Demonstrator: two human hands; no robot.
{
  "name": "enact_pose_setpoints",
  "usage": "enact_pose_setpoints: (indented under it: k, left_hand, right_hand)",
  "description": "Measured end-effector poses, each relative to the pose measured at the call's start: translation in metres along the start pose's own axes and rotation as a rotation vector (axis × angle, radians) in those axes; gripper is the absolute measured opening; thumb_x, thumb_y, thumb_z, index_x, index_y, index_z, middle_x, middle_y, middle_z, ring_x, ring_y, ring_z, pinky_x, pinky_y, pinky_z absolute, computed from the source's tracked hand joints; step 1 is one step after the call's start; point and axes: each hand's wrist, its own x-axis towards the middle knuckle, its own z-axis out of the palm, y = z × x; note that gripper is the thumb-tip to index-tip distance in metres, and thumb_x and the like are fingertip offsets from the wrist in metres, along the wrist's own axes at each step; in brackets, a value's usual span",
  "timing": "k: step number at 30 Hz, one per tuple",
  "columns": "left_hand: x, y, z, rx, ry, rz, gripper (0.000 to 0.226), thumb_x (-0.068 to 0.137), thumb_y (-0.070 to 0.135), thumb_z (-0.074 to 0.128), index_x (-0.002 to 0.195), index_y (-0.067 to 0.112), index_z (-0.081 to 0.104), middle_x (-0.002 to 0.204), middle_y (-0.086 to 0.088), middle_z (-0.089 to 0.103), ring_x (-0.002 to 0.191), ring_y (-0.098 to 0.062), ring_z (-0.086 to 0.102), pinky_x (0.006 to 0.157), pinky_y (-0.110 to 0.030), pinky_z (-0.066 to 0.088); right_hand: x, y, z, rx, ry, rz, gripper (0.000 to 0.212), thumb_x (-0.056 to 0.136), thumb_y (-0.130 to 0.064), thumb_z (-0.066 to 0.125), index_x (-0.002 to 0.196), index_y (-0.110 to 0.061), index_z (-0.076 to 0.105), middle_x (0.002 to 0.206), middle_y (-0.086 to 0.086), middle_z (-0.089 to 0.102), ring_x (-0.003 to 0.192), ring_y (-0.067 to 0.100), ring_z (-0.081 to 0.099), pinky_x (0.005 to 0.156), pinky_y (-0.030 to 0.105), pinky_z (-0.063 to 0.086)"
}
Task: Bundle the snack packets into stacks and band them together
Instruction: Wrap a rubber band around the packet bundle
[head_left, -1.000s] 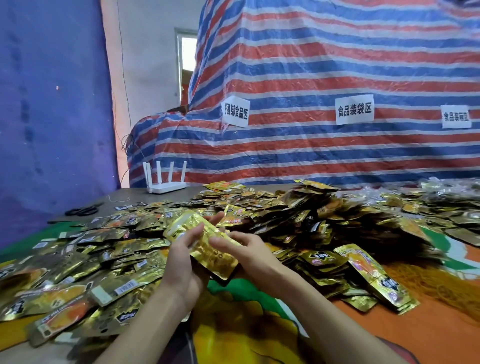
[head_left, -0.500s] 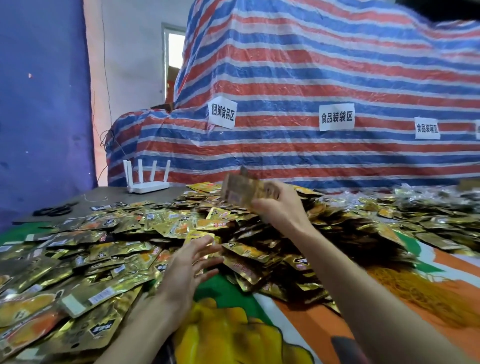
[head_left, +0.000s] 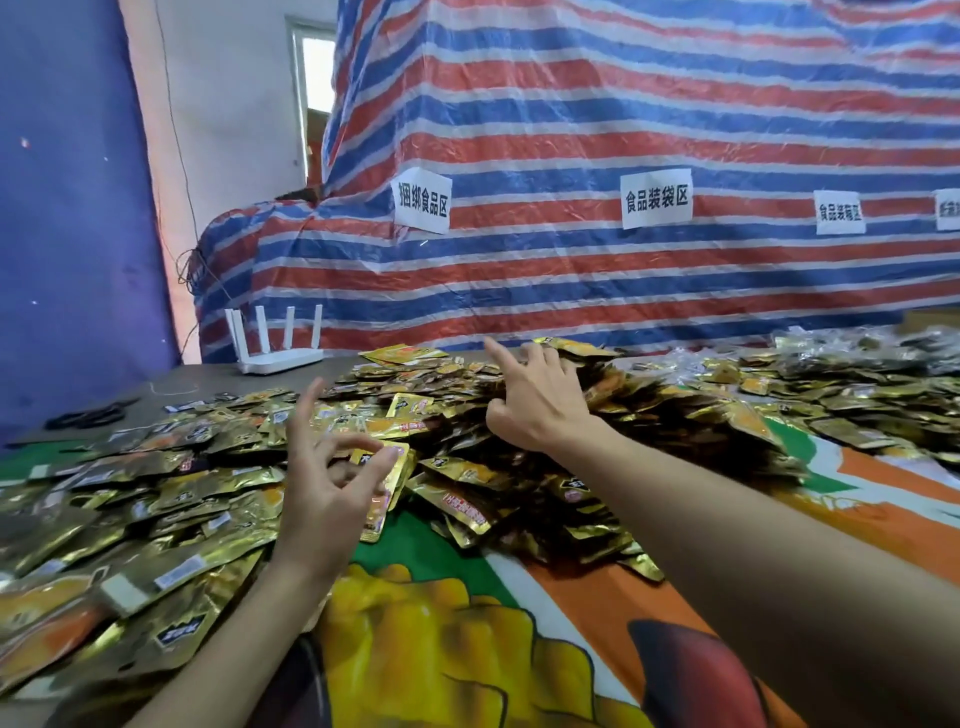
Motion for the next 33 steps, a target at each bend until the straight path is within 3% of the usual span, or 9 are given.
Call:
enact_pose_setpoints:
  k: [3,4,7,9,11,15,23,28,33]
  left_hand:
    - [0.01,0.017,-0.007,0.087,0.066,0.079,0.012,0.097,0.015,0.064,0.107,0.019,0.067,0.073,-0.004,0.063,0.052,-0.011,0.055,0.053,-0.029,0.049]
    - [0.016,0.022,-0.012,0.138,0.044,0.091,0.01,0.098,0.016,0.062,0.093,0.014,0.07,0.066,-0.003,0.062,0.051,-0.008,0.053,0.052,-0.025,0.047]
    - [0.036,0.04,-0.032,0.366,-0.14,0.056,0.014,0.095,0.023,0.066,0.084,0.016,0.071,0.067,0.004,0.067,0.059,-0.006,0.061,0.053,-0.02,0.048]
    - [0.048,0.045,-0.05,0.647,-0.268,0.013,0.008,0.091,0.027,0.072,0.085,0.021,0.07,0.078,0.003,0.07,0.071,-0.012,0.065,0.06,-0.027,0.047]
    - [0.057,0.042,-0.069,0.913,-0.331,-0.036,0.009,0.087,0.028,0.075,0.084,0.022,0.068,0.083,0.003,0.07,0.078,-0.015,0.066,0.065,-0.028,0.048]
    - [0.067,0.012,-0.108,1.208,-0.426,-0.221,0.023,0.087,0.037,0.072,0.102,0.023,0.061,0.102,0.001,0.065,0.093,-0.018,0.062,0.084,-0.033,0.053]
    - [0.099,-0.037,-0.151,1.349,-0.313,-0.334,0.036,0.083,0.038,0.069,0.114,0.025,0.055,0.124,-0.007,0.057,0.111,-0.025,0.054,0.09,-0.035,0.049]
    - [0.123,-0.056,-0.161,1.367,-0.376,-0.446,0.067,0.081,0.04,0.072,0.141,0.024,0.047,0.145,-0.01,0.044,0.13,-0.03,0.047,0.106,-0.041,0.043]
    - [0.142,-0.069,-0.154,1.262,-0.615,-0.46,0.084,0.076,0.035,0.077,0.15,0.022,0.038,0.146,-0.004,0.047,0.126,-0.021,0.05,0.101,-0.031,0.044]
  right_hand:
    - [-0.013,-0.02,-0.006,0.095,0.409,-0.18,0.071,0.081,-0.018,0.058,0.148,-0.009,0.038,0.129,0.015,0.053,0.114,0.031,0.051,0.098,0.046,0.043]
    - [-0.018,-0.029,-0.004,0.142,0.455,-0.233,0.063,0.08,-0.017,0.058,0.141,-0.008,0.045,0.118,0.013,0.057,0.104,0.029,0.054,0.09,0.045,0.046]
    - [-0.029,-0.06,0.005,0.333,0.137,-0.185,0.035,0.086,-0.023,0.056,0.12,-0.019,0.056,0.099,0.005,0.068,0.088,0.028,0.062,0.075,0.039,0.049]
    - [-0.032,-0.078,0.019,0.349,-0.079,-0.141,0.029,0.087,-0.028,0.057,0.116,-0.024,0.058,0.101,0.003,0.07,0.089,0.027,0.064,0.078,0.039,0.051]
    - [-0.031,-0.092,0.033,0.335,-0.137,-0.147,0.029,0.087,-0.028,0.057,0.116,-0.025,0.058,0.103,0.004,0.07,0.091,0.028,0.064,0.082,0.041,0.053]
    - [-0.02,-0.113,0.056,0.382,-0.209,-0.128,0.03,0.087,-0.023,0.056,0.117,-0.022,0.056,0.099,0.003,0.067,0.087,0.027,0.064,0.073,0.037,0.052]
    - [0.009,-0.148,0.093,0.453,-0.281,-0.229,0.048,0.09,-0.015,0.062,0.137,-0.011,0.055,0.13,0.012,0.059,0.118,0.028,0.058,0.098,0.041,0.052]
    - [0.035,-0.173,0.124,0.324,-0.261,-0.273,0.057,0.087,-0.01,0.063,0.142,-0.009,0.047,0.138,0.016,0.042,0.133,0.034,0.037,0.109,0.043,0.04]
    - [0.061,-0.191,0.146,0.043,-0.261,-0.299,0.074,0.088,-0.019,0.069,0.151,-0.014,0.032,0.151,0.022,0.03,0.144,0.04,0.023,0.115,0.051,0.03]
